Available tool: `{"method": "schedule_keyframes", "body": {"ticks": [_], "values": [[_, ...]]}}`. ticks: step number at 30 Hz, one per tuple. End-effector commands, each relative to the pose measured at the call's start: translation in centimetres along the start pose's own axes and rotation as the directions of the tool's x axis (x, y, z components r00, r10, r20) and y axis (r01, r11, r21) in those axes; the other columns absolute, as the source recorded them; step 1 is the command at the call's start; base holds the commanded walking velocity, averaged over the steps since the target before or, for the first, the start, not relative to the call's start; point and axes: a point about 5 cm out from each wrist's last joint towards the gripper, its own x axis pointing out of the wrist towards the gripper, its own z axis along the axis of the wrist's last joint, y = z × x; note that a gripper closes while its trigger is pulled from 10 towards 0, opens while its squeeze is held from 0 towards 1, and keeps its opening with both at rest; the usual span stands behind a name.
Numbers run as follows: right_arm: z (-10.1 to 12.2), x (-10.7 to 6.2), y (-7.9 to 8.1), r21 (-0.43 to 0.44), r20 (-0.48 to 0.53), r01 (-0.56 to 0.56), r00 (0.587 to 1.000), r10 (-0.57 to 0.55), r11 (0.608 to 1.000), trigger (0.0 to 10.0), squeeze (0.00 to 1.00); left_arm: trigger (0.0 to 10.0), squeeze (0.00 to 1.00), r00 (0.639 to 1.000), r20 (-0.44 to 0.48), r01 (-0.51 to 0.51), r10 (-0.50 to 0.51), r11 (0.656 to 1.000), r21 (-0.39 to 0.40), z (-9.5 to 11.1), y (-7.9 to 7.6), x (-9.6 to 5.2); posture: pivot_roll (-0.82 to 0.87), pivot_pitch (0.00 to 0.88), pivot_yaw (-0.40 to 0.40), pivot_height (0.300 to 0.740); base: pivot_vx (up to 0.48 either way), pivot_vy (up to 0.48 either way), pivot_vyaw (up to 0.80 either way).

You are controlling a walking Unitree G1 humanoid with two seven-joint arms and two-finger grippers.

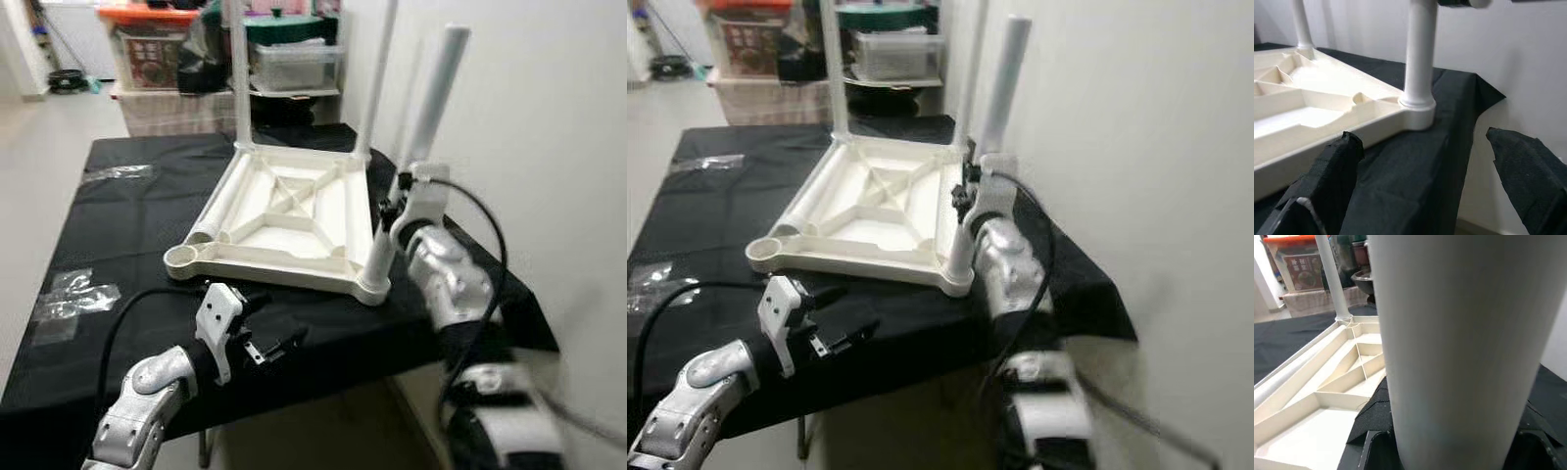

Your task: Building children table

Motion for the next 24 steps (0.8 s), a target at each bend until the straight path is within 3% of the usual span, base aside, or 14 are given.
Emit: {"method": "schedule_keyframes", "body": {"ticks": [1,2,3,5,6,9,12,13,15,16,20,22,23,24], "values": [[-3.6,-0.9,0.7,0.068,-0.146,-0.072,0.986,0.081,0.995,10.0,0.00,10.0,0.00,1.000,-0.009,0.010,-0.010,1.000,0.003,0.0,-0.1,0.0,0.03,0.000,-0.070,0.740,0.000,0.000,0.00],[-2.3,-1.2,1.2,0.057,-0.071,-0.154,0.985,0.158,0.986,10.0,0.17,10.0,0.00,1.000,-0.012,0.013,-0.013,1.000,0.002,-0.1,-0.1,-0.1,0.03,0.000,-0.070,0.740,0.000,0.000,0.00],[-1.0,-1.2,1.1,0.060,-0.002,-0.233,0.972,0.233,0.971,10.0,1.00,10.0,0.00,1.000,-0.014,0.016,-0.016,1.000,0.001,-0.1,-0.1,-0.1,0.02,0.000,-0.069,0.740,0.000,0.000,0.00],[0.1,-1.1,1.3,0.046,0.026,-0.332,0.943,0.331,0.942,10.0,1.00,10.0,0.00,1.000,-0.013,0.017,-0.017,1.000,0.001,-0.2,-0.1,0.0,0.02,0.000,-0.069,0.740,0.000,0.000,0.00],[1.8,-1.0,1.4,-0.028,0.031,-0.512,0.858,0.513,0.858,10.0,0.00,10.0,0.00,1.000,-0.009,0.020,-0.020,1.000,-0.001,-0.1,-0.1,0.2,0.02,0.000,-0.071,0.740,0.000,0.000,0.00],[2.1,-1.0,1.5,-0.046,0.027,-0.536,0.843,0.537,0.843,10.0,0.00,10.0,0.00,1.000,-0.008,0.021,-0.021,1.000,-0.002,-0.1,-0.2,0.2,0.02,0.000,-0.071,0.740,0.000,0.000,0.00],[3.5,-1.5,0.8,-0.142,0.054,-0.666,0.734,0.677,0.732,10.0,0.00,10.0,0.00,1.000,-0.007,0.022,-0.022,1.000,-0.002,-0.1,-0.2,0.3,0.03,0.000,-0.078,0.740,0.000,0.000,0.00],[3.7,-1.6,0.4,-0.192,0.035,-0.706,0.689,0.724,0.681,4.9,0.00,10.0,0.00,1.000,-0.006,0.019,-0.019,1.000,-0.001,-0.1,-0.1,0.2,0.04,0.000,-0.083,0.740,0.000,0.000,0.00],[3.8,-1.6,0.1,-0.222,0.015,-0.729,0.661,0.750,0.647,4.9,0.00,10.0,0.00,1.000,-0.005,0.017,-0.017,1.000,0.000,0.0,-0.1,0.2,0.04,0.000,-0.083,0.740,0.000,0.000,0.00],[3.4,-1.5,-0.1,-0.231,-0.024,-0.729,0.666,0.745,0.644,0.0,0.00,10.0,0.00,1.000,-0.005,0.013,-0.013,1.000,0.001,0.0,-0.1,0.1,0.04,0.000,-0.086,0.740,0.000,0.000,0.00],[1.7,-0.7,-0.2,-0.226,-0.123,-0.679,0.731,0.671,0.699,0.0,0.00,10.0,0.00,1.000,-0.007,0.007,-0.007,1.000,0.001,-0.1,-0.2,-0.2,0.05,0.000,-0.091,0.740,0.000,0.000,0.00],[0.6,0.8,-0.9,-0.188,-0.144,-0.475,0.879,0.455,0.859,0.0,0.00,10.0,0.00,1.000,-0.009,0.004,-0.004,1.000,0.000,-0.1,-0.1,-0.3,0.05,0.000,-0.091,0.740,0.000,0.000,0.00],[0.6,0.8,-0.9,-0.188,-0.144,-0.475,0.879,0.455,0.859,0.0,0.00,10.0,0.00,1.000,-0.009,0.004,-0.004,1.000,0.000,-0.1,-0.1,-0.3,0.05,0.000,-0.091,0.740,0.000,0.000,0.00],[0.1,1.8,-2.4,-0.149,-0.134,-0.221,0.970,0.202,0.964,0.0,0.00,10.0,0.00,1.000,-0.010,0.004,-0.004,1.000,0.000,-0.1,-0.1,-0.4,0.05,0.000,-0.090,0.740,0.000,0.000,0.00]]}}
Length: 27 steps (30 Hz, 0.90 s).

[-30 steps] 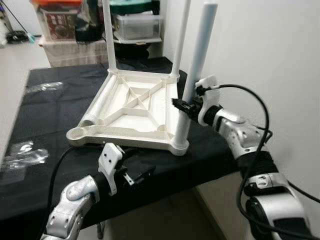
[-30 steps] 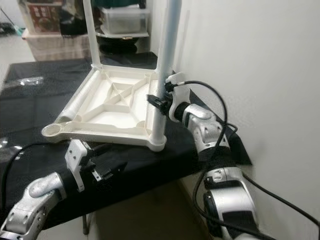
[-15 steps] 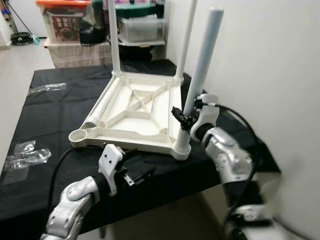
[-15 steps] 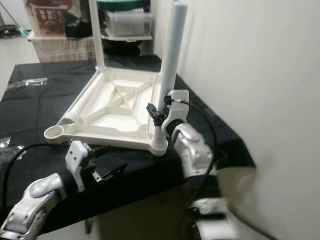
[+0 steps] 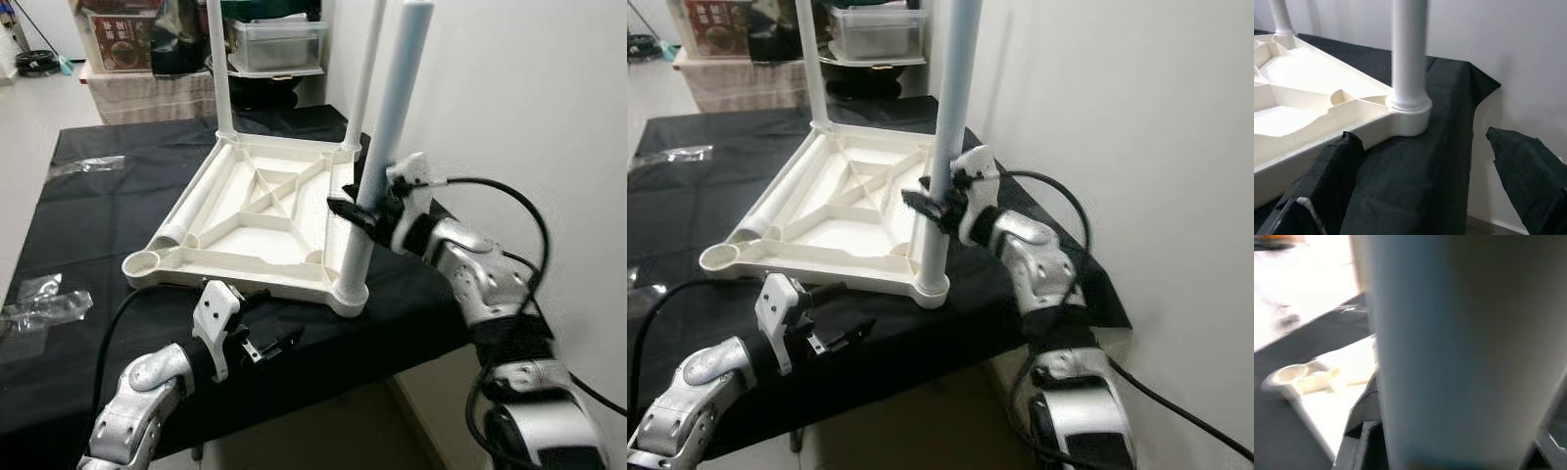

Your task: Building children table

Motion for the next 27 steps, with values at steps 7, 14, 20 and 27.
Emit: {"method": "schedule_keyframes", "body": {"ticks": [7,14,20,27], "values": [[-6.9,-1.9,-0.5,0.126,-0.269,0.528,0.833,-0.484,0.840,10.0,0.00,10.0,0.00,1.000,-0.010,0.010,-0.010,1.000,0.001,0.0,-0.1,-0.2,0.05,0.000,-0.074,0.740,0.000,0.000,0.00],[-2.1,-1.3,-0.4,0.198,-0.021,0.282,0.959,-0.284,0.939,10.0,1.00,10.0,0.00,1.000,-0.015,0.018,-0.018,1.000,0.004,0.0,0.1,0.0,0.04,0.000,-0.070,0.740,0.000,0.000,0.00],[1.7,-1.8,-3.5,0.089,0.054,0.078,0.995,-0.083,0.993,10.0,0.00,10.0,0.00,1.000,-0.009,0.015,-0.014,1.000,0.007,0.1,0.1,0.1,0.04,0.000,-0.073,0.740,0.000,0.000,0.00],[2.8,-3.0,-2.3,-0.030,0.092,-0.249,0.964,0.250,0.968,7.1,0.00,10.0,0.00,1.000,-0.009,0.010,-0.010,1.000,0.006,0.0,0.1,-0.1,0.04,0.000,-0.081,0.740,0.000,0.000,0.00]]}}
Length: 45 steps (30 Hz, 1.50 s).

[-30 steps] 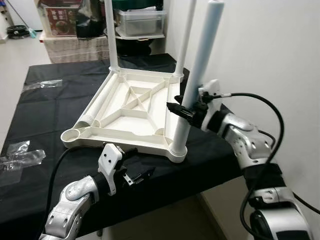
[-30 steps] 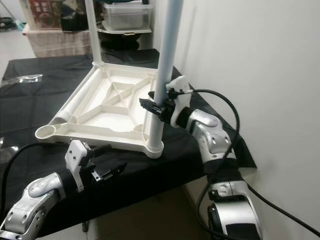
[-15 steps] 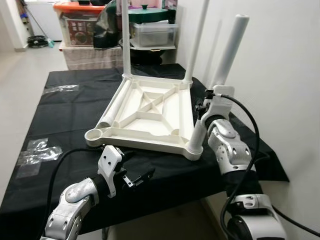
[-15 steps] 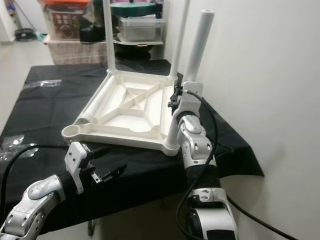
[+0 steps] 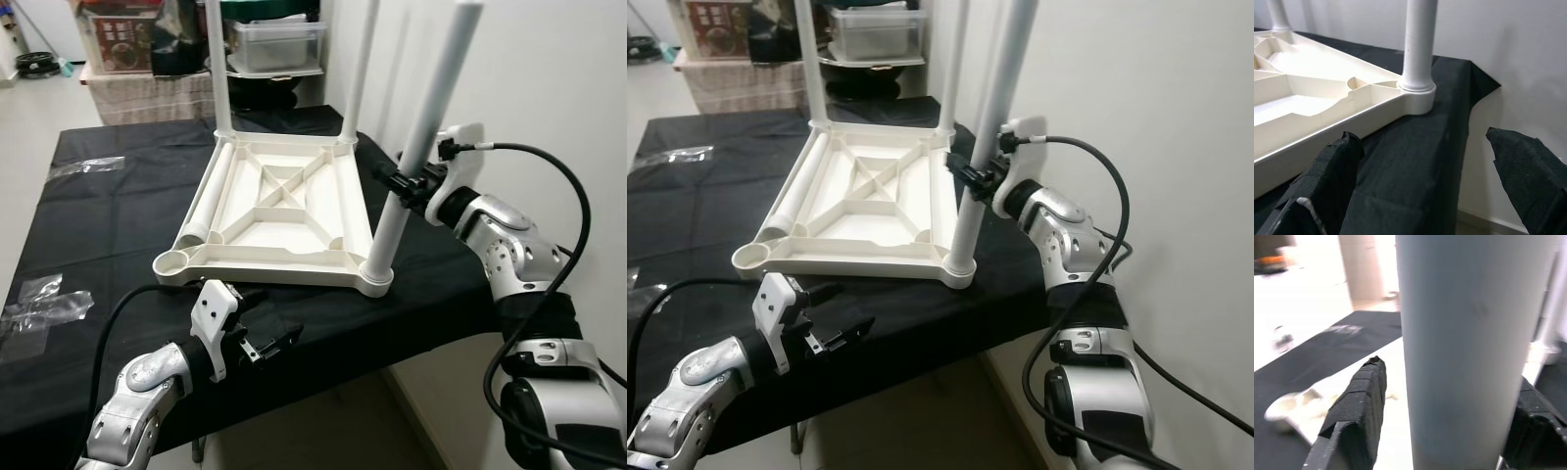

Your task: Building children table

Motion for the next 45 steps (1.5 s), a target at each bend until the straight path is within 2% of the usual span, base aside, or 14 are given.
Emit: {"method": "schedule_keyframes", "body": {"ticks": [1,5,9,11,14,16,17,23,24,29,30,37,42,45], "values": [[-1.3,0.1,1.4,-0.002,-0.045,-0.136,0.990,0.136,0.991,0.0,0.00,10.0,0.00,1.000,-0.009,0.001,-0.001,1.000,0.002,0.0,0.0,-0.2,0.06,0.000,-0.085,0.740,0.000,0.000,0.00],[-3.2,-0.3,2.4,-0.014,-0.128,-0.235,0.964,0.231,0.972,0.0,0.00,10.0,0.00,1.000,-0.015,-0.004,0.004,1.000,0.007,0.0,0.2,-0.5,0.07,0.000,-0.091,0.740,0.000,0.000,0.00],[-5.9,0.6,-1.2,-0.070,-0.280,0.331,0.899,-0.337,0.941,0.0,0.00,10.0,0.00,1.000,-0.021,-0.009,0.010,1.000,0.007,-0.1,0.2,-0.8,0.07,0.000,-0.087,0.740,0.000,0.000,0.00],[-8.4,-1.1,-2.9,-0.063,-0.328,0.708,0.651,-0.685,0.703,0.0,0.00,10.0,0.00,1.000,-0.021,-0.004,0.004,1.000,0.003,-0.2,0.0,-0.6,0.06,0.000,-0.081,0.740,0.000,0.000,0.00],[-10.1,-1.9,-2.0,-0.063,-0.360,0.792,0.549,-0.754,0.607,0.0,0.00,10.0,0.00,1.000,-0.020,0.001,-0.001,1.000,0.001,-0.1,-0.1,-0.5,0.06,0.000,-0.081,0.740,0.000,0.000,0.00],[-11.0,-1.7,-0.3,-0.055,-0.381,0.781,0.560,-0.736,0.622,1.1,0.00,10.0,0.00,1.000,-0.020,0.004,-0.004,1.000,0.002,-0.1,-0.1,-0.4,0.06,0.000,-0.071,0.740,0.000,0.000,0.00],[-11.0,-1.3,0.6,-0.037,-0.376,0.751,0.601,-0.705,0.659,10.0,0.00,10.0,0.00,1.000,-0.020,0.005,-0.005,1.000,0.002,-0.1,-0.1,-0.4,0.06,0.000,-0.067,0.740,0.000,0.000,0.00],[-9.3,-0.1,1.5,0.025,-0.283,0.662,0.724,-0.629,0.749,10.0,0.00,10.0,0.00,1.000,-0.021,0.009,-0.009,1.000,0.003,-0.1,0.0,-0.4,0.05,0.000,-0.067,0.740,0.000,0.000,0.00],[-7.8,0.1,0.9,0.045,-0.215,0.644,0.753,-0.622,0.764,10.0,1.00,10.0,0.00,1.000,-0.021,0.010,-0.010,1.000,0.003,-0.1,0.0,-0.4,0.05,0.000,-0.067,0.740,0.000,0.000,0.00],[-4.4,1.0,-0.6,0.067,-0.117,0.535,0.842,-0.526,0.842,10.0,1.00,10.0,0.00,1.000,-0.017,0.008,-0.008,1.000,-0.001,-0.1,-0.1,-0.3,0.05,0.000,-0.074,0.740,0.000,0.000,0.00],[-3.5,1.3,-0.8,0.086,-0.094,0.463,0.885,-0.455,0.882,10.0,0.00,10.0,0.00,1.000,-0.016,0.006,-0.006,1.000,-0.004,-0.1,-0.1,-0.4,0.05,0.000,-0.076,0.740,0.000,0.000,0.00],[-1.3,0.5,-0.4,0.022,0.011,0.092,0.996,-0.093,0.995,10.0,0.00,10.0,0.00,1.000,-0.019,0.003,-0.004,1.000,-0.004,-0.2,-0.1,-0.5,0.06,0.000,-0.082,0.740,0.000,0.000,0.00],[-2.7,0.2,0.3,0.044,-0.060,-0.048,0.997,0.051,0.998,0.0,0.00,10.0,0.00,1.000,-0.017,0.002,-0.002,1.000,-0.001,-0.1,0.0,-0.5,0.06,0.000,-0.082,0.740,0.000,0.000,0.00],[-4.3,0.6,0.3,0.044,-0.148,0.003,0.989,0.003,0.999,0.0,0.00,10.0,0.00,1.000,-0.018,-0.001,0.001,1.000,0.000,0.0,0.0,-0.6,0.07,0.000,-0.086,0.740,0.000,0.000,0.00]]}}
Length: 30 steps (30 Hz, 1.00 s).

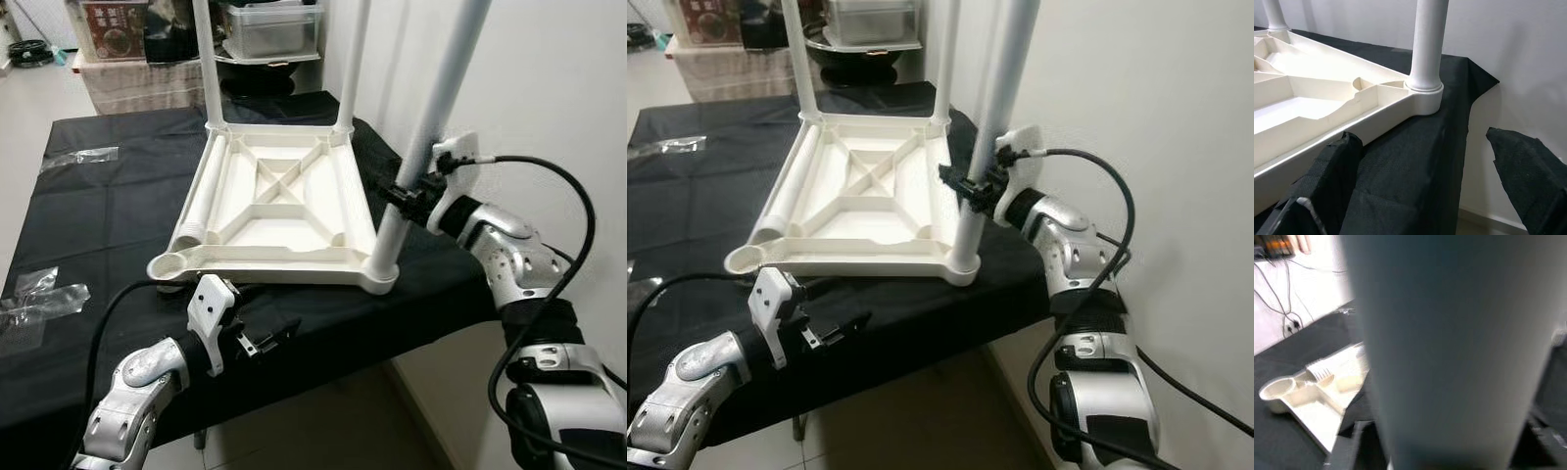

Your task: Building children table

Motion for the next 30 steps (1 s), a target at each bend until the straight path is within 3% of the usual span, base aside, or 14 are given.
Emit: {"method": "schedule_keyframes", "body": {"ticks": [1,3,4,6,8,10,12,13,17,25,26,27,28,30], "values": [[-2.7,0.8,-0.3,0.051,-0.141,0.124,0.983,-0.116,0.991,0.0,0.00,10.0,0.00,1.000,-0.016,0.003,-0.003,1.000,-0.006,-0.2,-0.1,-0.2,0.07,0.000,-0.085,0.740,0.000,0.000,0.00],[-4.7,0.7,-2.1,0.057,-0.262,0.436,0.875,-0.408,0.898,0.0,0.00,10.0,0.00,1.000,-0.017,0.002,-0.002,1.000,-0.006,-0.2,-0.1,-0.3,0.07,0.000,-0.085,0.740,0.000,0.000,0.00],[-4.7,0.7,-2.1,0.057,-0.262,0.436,0.875,-0.408,0.898,0.0,0.00,10.0,0.00,1.000,-0.017,0.002,-0.002,1.000,-0.006,-0.2,-0.1,-0.3,0.07,0.000,-0.085,0.740,0.000,0.000,0.00],[-6.7,-0.8,-3.5,0.086,-0.330,0.711,0.681,-0.653,0.698,0.0,0.00,10.0,0.00,1.000,-0.018,0.002,-0.002,1.000,-0.006,-0.2,-0.1,-0.3,0.07,0.000,-0.083,0.740,0.000,0.000,0.00],[-6.7,-0.8,-3.5,0.086,-0.330,0.711,0.681,-0.653,0.698,0.0,0.00,10.0,0.00,1.000,-0.018,0.002,-0.002,1.000,-0.006,-0.2,-0.1,-0.3,0.07,0.000,-0.083,0.740,0.000,0.000,0.00],[-9.3,-1.8,-2.7,0.084,-0.391,0.830,0.537,-0.748,0.552,0.0,0.00,10.0,0.00,1.000,-0.018,0.005,-0.005,1.000,-0.006,-0.2,-0.1,-0.2,0.07,0.000,-0.076,0.740,0.000,0.000,0.00],[-9.3,-1.8,-2.7,0.084,-0.391,0.830,0.537,-0.748,0.552,0.0,0.00,10.0,0.00,1.000,-0.018,0.005,-0.005,1.000,-0.006,-0.2,-0.1,-0.2,0.07,0.000,-0.076,0.740,0.000,0.000,0.00],[-10.4,-1.7,-1.6,0.062,-0.409,0.850,0.499,-0.764,0.523,0.0,0.00,10.0,0.00,1.000,-0.018,0.006,-0.006,1.000,-0.006,-0.2,-0.1,-0.2,0.06,0.000,-0.072,0.740,0.000,0.000,0.00],[-11.2,-0.8,0.3,0.033,-0.417,0.873,0.454,-0.787,0.487,0.0,0.00,10.0,0.00,1.000,-0.016,0.010,-0.010,1.000,-0.007,-0.2,-0.2,0.0,0.06,0.000,-0.077,0.740,0.000,0.000,0.00],[-10.0,0.2,0.3,0.004,-0.406,0.905,0.390,-0.826,0.425,0.0,0.00,10.0,0.00,1.000,-0.015,-0.003,0.002,1.000,-0.013,-0.4,-0.4,-0.1,0.06,0.000,-0.092,0.740,0.000,0.000,0.00],[-9.6,0.8,0.3,0.035,-0.410,0.893,0.423,-0.808,0.449,10.0,0.00,10.0,0.00,1.000,-0.015,-0.006,0.006,1.000,-0.017,-0.5,-0.5,-0.1,0.06,0.000,-0.092,0.740,0.000,0.000,0.00],[-9.6,0.8,0.3,0.035,-0.410,0.893,0.423,-0.808,0.449,10.0,0.00,10.0,0.00,1.000,-0.015,-0.006,0.006,1.000,-0.017,-0.5,-0.5,-0.1,0.06,0.000,-0.092,0.740,0.000,0.000,0.00],[-8.9,1.3,0.4,0.068,-0.388,0.865,0.482,-0.786,0.497,10.0,0.00,10.0,0.00,1.000,-0.014,-0.008,0.007,1.000,-0.019,-0.5,-0.5,-0.1,0.06,0.000,-0.091,0.740,0.000,0.000,0.00],[-8.9,1.3,0.4,0.068,-0.388,0.865,0.482,-0.786,0.497,10.0,0.00,10.0,0.00,1.000,-0.014,-0.008,0.007,1.000,-0.019,-0.5,-0.5,-0.1,0.06,0.000,-0.091,0.740,0.000,0.000,0.00]]}}
